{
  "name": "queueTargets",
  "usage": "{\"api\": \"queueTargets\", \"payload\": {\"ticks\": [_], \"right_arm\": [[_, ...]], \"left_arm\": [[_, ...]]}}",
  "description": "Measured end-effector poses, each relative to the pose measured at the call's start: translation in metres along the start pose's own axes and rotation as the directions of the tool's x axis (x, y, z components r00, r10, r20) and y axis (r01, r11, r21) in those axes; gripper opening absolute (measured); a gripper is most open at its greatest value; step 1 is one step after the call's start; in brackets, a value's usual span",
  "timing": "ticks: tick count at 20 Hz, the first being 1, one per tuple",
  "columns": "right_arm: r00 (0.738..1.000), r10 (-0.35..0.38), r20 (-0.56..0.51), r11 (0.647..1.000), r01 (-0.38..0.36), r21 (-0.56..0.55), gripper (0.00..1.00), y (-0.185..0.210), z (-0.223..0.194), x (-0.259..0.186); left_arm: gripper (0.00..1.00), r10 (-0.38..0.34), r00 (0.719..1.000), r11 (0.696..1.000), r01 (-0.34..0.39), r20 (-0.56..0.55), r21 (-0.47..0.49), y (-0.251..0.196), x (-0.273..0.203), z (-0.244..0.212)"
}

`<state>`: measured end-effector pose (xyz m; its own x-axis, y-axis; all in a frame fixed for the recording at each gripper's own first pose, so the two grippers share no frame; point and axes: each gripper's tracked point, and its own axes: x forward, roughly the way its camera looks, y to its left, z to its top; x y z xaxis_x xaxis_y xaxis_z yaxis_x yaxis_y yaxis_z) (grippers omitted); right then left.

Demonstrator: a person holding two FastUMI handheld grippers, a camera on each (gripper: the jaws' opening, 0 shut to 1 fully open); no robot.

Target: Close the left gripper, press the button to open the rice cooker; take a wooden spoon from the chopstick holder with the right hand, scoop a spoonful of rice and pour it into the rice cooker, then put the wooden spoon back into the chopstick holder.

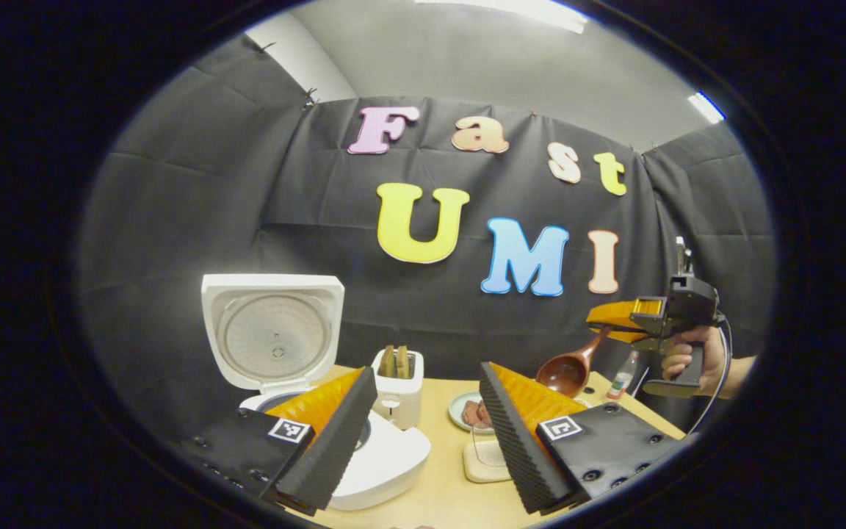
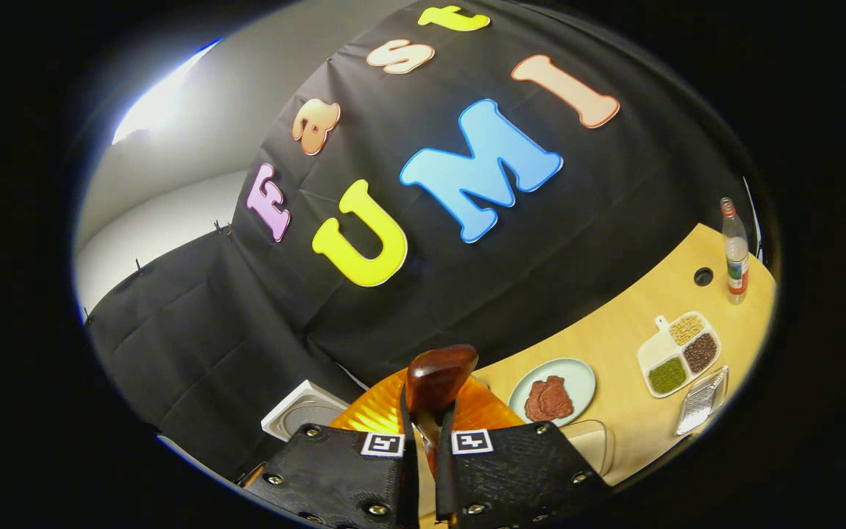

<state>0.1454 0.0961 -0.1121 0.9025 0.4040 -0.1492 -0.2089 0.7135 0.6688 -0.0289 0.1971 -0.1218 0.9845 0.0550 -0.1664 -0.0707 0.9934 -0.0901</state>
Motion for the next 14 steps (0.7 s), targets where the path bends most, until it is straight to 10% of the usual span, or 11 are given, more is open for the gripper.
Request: {"api": "queueTargets", "payload": {"ticks": [8, 14], "right_arm": [[0.984, -0.162, 0.074, 0.986, 0.164, -0.026, 0.09, -0.082, 0.04, -0.048], [0.917, -0.379, 0.127, 0.919, 0.389, -0.069, 0.09, -0.169, 0.058, -0.08]], "left_arm": [[0.97, -0.037, 0.999, 0.999, 0.037, -0.008, 0.03, -0.04, 0.002, -0.001], [0.96, -0.023, 0.999, 0.998, 0.024, -0.023, 0.054, -0.051, -0.004, -0.005]]}}
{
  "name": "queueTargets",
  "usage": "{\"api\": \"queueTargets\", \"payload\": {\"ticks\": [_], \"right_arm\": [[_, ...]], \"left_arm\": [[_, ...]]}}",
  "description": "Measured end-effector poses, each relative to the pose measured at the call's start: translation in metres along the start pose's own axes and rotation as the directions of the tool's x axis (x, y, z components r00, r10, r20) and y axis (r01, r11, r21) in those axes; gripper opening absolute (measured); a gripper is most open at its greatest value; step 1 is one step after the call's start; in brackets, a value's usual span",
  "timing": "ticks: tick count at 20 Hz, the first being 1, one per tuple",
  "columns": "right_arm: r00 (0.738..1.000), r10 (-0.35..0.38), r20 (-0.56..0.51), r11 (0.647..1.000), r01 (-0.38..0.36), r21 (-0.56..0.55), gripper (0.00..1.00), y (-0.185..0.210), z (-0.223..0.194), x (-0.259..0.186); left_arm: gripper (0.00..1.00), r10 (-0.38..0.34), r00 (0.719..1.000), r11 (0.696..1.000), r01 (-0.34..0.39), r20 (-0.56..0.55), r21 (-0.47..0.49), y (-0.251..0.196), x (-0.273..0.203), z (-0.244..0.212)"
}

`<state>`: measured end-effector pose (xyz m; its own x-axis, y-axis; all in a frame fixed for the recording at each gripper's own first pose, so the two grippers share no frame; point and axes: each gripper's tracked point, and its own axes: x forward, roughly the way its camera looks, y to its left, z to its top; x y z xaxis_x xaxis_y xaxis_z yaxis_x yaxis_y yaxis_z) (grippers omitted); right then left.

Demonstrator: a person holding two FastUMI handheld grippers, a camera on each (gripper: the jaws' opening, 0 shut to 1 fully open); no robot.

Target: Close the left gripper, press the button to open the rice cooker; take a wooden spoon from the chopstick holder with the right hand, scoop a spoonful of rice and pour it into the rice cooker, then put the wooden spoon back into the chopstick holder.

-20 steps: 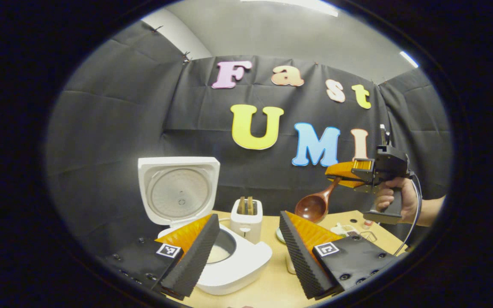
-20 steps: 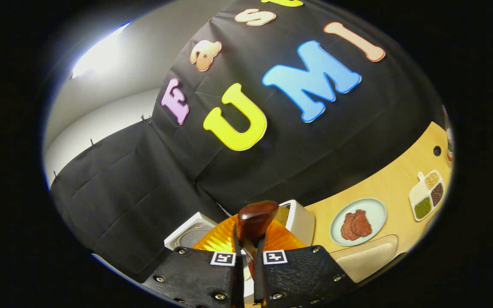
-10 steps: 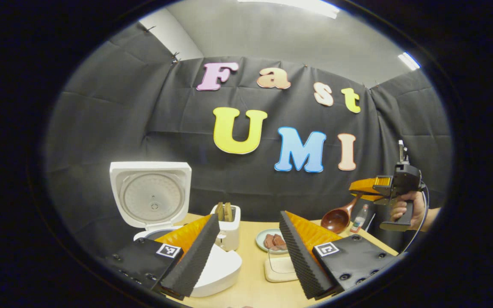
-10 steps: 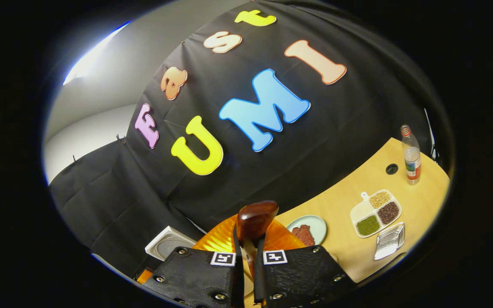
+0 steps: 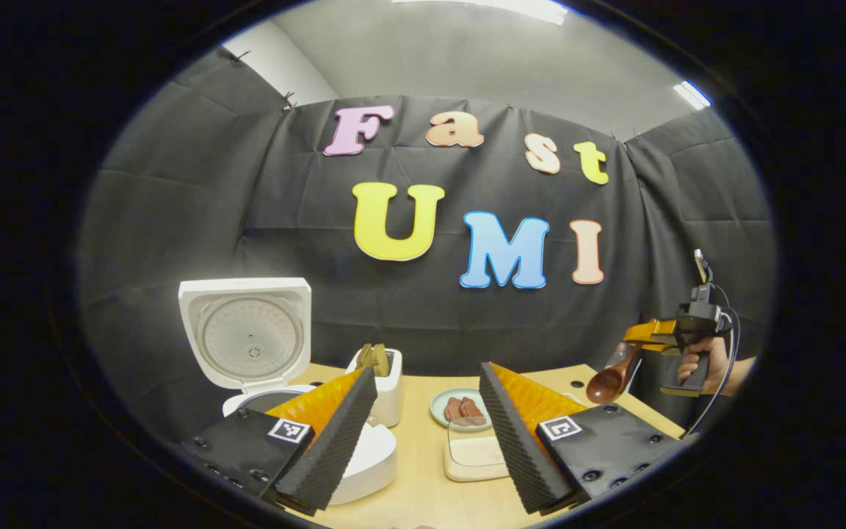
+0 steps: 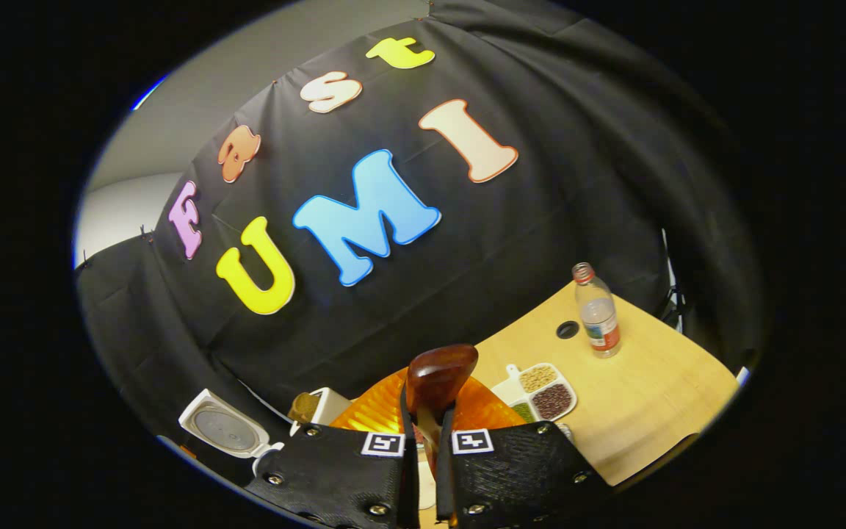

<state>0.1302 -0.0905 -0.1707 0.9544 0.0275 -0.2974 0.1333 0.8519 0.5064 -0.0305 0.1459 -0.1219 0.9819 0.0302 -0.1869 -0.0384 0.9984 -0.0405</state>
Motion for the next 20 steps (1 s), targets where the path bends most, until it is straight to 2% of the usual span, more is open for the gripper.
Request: {"api": "queueTargets", "payload": {"ticks": [3, 8, 11, 12, 13, 18, 20], "right_arm": [[0.995, -0.096, 0.0, 0.994, 0.096, -0.049, 0.09, -0.037, -0.008, 0.011], [0.983, -0.181, -0.019, 0.98, 0.179, -0.082, 0.09, -0.07, -0.037, 0.03], [0.979, -0.199, -0.046, 0.977, 0.195, -0.082, 0.09, -0.081, -0.053, 0.04], [0.976, -0.21, -0.052, 0.975, 0.205, -0.091, 0.13, -0.086, -0.058, 0.045], [0.973, -0.225, -0.057, 0.971, 0.218, -0.102, 0.09, -0.091, -0.064, 0.048], [0.967, -0.241, -0.082, 0.965, 0.229, -0.128, 0.09, -0.1, -0.09, 0.06], [0.962, -0.253, -0.101, 0.959, 0.236, -0.155, 0.13, -0.105, -0.099, 0.059]], "left_arm": [[0.96, 0.011, 1.0, 1.0, -0.011, -0.015, 0.006, -0.003, -0.001, -0.003], [0.99, 0.036, 0.999, 0.999, -0.035, -0.035, 0.022, -0.006, -0.001, -0.003], [0.97, 0.057, 0.998, 0.998, -0.056, -0.041, 0.027, -0.004, -0.002, -0.001], [0.96, 0.065, 0.997, 0.998, -0.063, -0.045, 0.029, -0.002, -0.003, -0.003], [0.98, 0.072, 0.996, 0.997, -0.071, -0.05, 0.03, 0.0, -0.002, -0.003], [0.99, 0.103, 0.992, 0.995, -0.102, -0.076, 0.025, 0.006, -0.006, -0.013], [0.97, 0.104, 0.991, 0.994, -0.102, -0.081, 0.027, 0.007, -0.006, -0.015]]}}
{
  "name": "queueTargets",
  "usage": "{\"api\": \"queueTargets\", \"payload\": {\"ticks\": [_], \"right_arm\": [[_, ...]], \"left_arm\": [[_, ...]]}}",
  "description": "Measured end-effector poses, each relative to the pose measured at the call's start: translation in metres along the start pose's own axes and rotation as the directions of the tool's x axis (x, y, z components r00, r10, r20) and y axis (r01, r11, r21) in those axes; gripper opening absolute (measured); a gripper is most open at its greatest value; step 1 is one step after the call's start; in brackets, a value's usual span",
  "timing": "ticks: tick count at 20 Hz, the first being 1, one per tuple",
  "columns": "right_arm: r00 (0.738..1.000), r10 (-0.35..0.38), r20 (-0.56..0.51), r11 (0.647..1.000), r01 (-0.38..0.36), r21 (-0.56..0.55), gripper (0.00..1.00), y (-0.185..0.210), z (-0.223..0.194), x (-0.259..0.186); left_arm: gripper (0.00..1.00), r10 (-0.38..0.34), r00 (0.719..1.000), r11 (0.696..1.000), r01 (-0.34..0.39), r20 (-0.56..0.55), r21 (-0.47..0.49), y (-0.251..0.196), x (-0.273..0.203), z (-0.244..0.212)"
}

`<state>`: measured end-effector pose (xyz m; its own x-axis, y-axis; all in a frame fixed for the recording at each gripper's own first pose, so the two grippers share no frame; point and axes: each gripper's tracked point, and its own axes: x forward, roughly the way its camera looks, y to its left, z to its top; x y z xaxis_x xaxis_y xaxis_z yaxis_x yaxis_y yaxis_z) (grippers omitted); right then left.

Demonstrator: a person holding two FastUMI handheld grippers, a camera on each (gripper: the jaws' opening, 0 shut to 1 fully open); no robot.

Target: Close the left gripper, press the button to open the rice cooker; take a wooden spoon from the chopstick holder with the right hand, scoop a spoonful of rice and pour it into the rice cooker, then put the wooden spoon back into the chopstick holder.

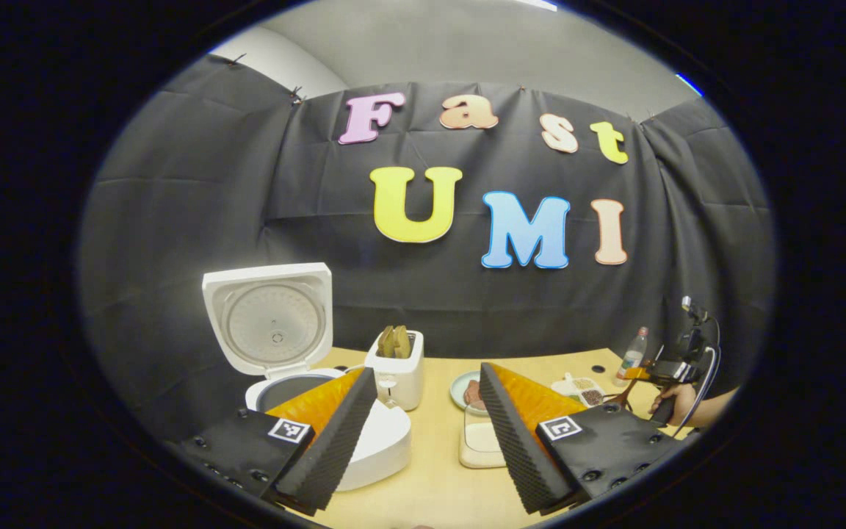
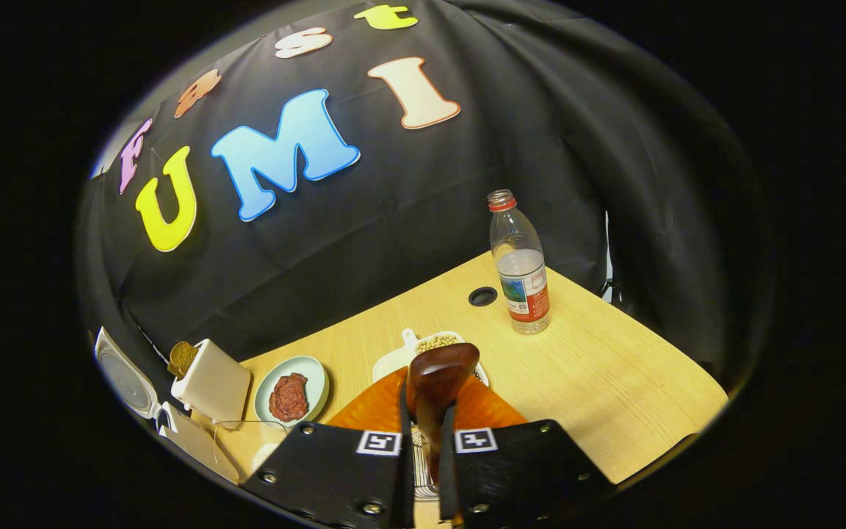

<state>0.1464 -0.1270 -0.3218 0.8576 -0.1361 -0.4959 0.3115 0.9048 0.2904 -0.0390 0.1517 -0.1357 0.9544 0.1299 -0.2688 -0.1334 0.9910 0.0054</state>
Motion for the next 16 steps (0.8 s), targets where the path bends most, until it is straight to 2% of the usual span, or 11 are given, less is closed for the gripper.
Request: {"api": "queueTargets", "payload": {"ticks": [2, 3, 4, 5, 7, 11, 16], "right_arm": [[0.999, -0.043, 0.005, 0.998, 0.044, -0.053, 0.22, -0.015, -0.003, -0.007], [0.997, -0.071, 0.018, 0.994, 0.072, -0.079, 0.39, -0.022, 0.003, -0.011], [0.993, -0.112, 0.023, 0.987, 0.114, -0.113, 0.7, -0.033, 0.003, -0.015], [0.992, -0.12, 0.036, 0.983, 0.124, -0.138, 1.0, -0.039, 0.011, -0.027], [0.991, -0.117, 0.072, 0.978, 0.128, -0.168, 0.97, -0.038, 0.021, -0.044], [0.995, -0.041, 0.093, 0.971, 0.062, -0.23, 0.96, -0.017, 0.032, -0.076], [0.985, 0.118, 0.124, 0.967, -0.086, -0.238, 0.96, 0.047, 0.044, -0.134]], "left_arm": [[0.97, 0.003, 1.0, 1.0, -0.003, -0.008, 0.004, 0.0, 0.002, -0.005], [0.97, 0.0, 1.0, 1.0, 0.0, -0.01, 0.005, -0.001, 0.004, -0.006], [0.97, -0.008, 1.0, 1.0, 0.008, -0.01, 0.0, -0.004, 0.008, -0.007], [0.97, -0.02, 1.0, 1.0, 0.02, -0.007, -0.006, -0.008, 0.01, -0.005], [0.99, -0.04, 0.999, 0.999, 0.04, -0.003, -0.011, -0.014, 0.016, -0.003], [0.97, -0.019, 1.0, 1.0, 0.019, 0.002, 0.001, -0.006, 0.03, 0.007], [0.99, 0.031, 0.998, 0.999, -0.03, 0.046, -0.024, 0.035, 0.047, 0.051]]}}
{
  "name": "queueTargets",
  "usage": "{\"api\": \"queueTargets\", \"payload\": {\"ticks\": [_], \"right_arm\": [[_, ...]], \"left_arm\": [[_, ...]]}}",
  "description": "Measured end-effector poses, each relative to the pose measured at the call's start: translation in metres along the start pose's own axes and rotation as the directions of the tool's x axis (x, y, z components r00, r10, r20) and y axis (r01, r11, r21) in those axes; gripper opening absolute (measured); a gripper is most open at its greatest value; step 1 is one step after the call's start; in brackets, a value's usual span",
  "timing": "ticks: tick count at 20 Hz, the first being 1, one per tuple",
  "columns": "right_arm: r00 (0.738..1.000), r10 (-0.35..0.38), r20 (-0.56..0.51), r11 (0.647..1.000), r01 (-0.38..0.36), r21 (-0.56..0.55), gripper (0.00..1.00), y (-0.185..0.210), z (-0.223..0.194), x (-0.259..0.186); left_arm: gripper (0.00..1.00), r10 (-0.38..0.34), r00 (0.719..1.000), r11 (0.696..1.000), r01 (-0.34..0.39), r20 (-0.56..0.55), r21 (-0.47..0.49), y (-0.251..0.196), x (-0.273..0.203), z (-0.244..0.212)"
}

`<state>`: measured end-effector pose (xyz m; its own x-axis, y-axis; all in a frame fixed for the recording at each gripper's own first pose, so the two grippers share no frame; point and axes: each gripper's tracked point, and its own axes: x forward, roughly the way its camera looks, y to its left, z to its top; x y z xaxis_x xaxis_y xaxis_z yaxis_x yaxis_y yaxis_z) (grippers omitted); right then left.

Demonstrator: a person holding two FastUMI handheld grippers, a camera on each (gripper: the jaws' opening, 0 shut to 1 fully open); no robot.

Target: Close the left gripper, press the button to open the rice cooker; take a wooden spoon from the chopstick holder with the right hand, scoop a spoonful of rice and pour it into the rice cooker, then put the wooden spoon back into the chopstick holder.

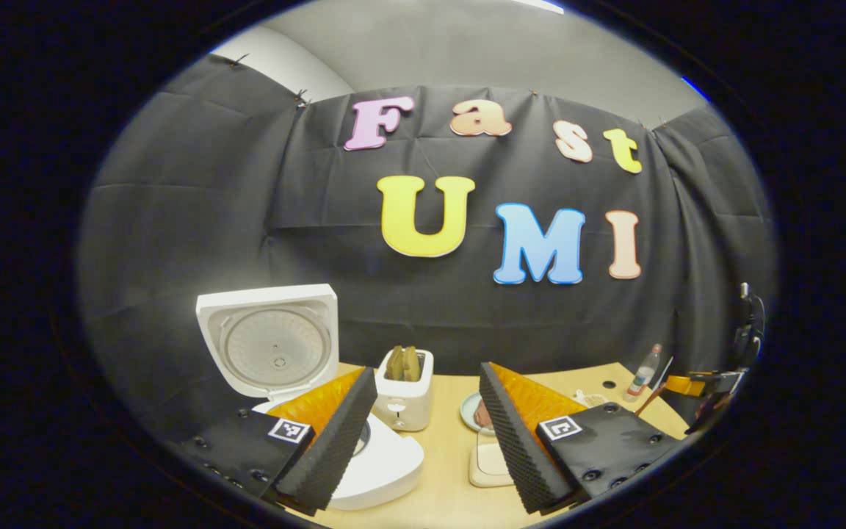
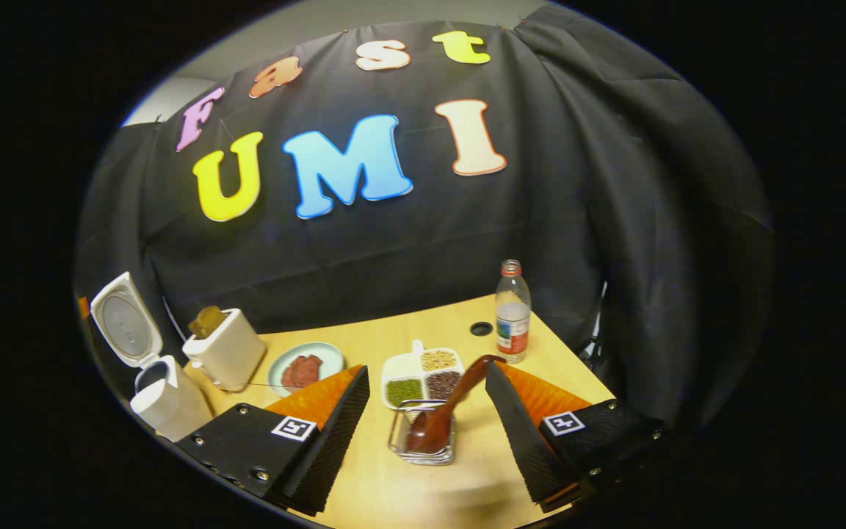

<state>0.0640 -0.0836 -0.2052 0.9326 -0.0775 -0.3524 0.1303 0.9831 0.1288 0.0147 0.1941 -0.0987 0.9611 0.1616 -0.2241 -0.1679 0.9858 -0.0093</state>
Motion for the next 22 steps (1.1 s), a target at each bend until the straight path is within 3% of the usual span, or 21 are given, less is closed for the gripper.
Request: {"api": "queueTargets", "payload": {"ticks": [6, 9, 13, 16, 22], "right_arm": [[0.988, 0.152, 0.001, 0.988, -0.152, -0.033, 0.96, 0.074, 0.005, -0.02], [0.984, 0.178, -0.021, 0.983, -0.179, -0.037, 0.97, 0.089, -0.005, -0.019], [0.985, 0.169, -0.039, 0.985, -0.17, -0.017, 0.96, 0.086, -0.015, -0.02], [0.992, 0.128, -0.017, 0.992, -0.128, 0.02, 0.97, 0.072, -0.009, -0.023], [0.998, 0.065, -0.026, 0.998, -0.064, 0.029, 0.97, 0.05, -0.012, -0.021]], "left_arm": [[0.96, 0.114, 0.992, 0.993, -0.112, 0.051, -0.042, 0.081, 0.036, 0.064], [0.98, 0.165, 0.984, 0.985, -0.162, 0.064, -0.059, 0.116, 0.056, 0.087], [0.97, 0.212, 0.975, 0.976, -0.208, 0.072, -0.058, 0.156, 0.088, 0.113], [0.97, 0.27, 0.961, 0.955, -0.26, 0.057, -0.141, 0.192, 0.118, 0.118], [0.96, 0.345, 0.938, 0.93, -0.345, -0.023, -0.127, 0.248, 0.173, 0.088]]}}
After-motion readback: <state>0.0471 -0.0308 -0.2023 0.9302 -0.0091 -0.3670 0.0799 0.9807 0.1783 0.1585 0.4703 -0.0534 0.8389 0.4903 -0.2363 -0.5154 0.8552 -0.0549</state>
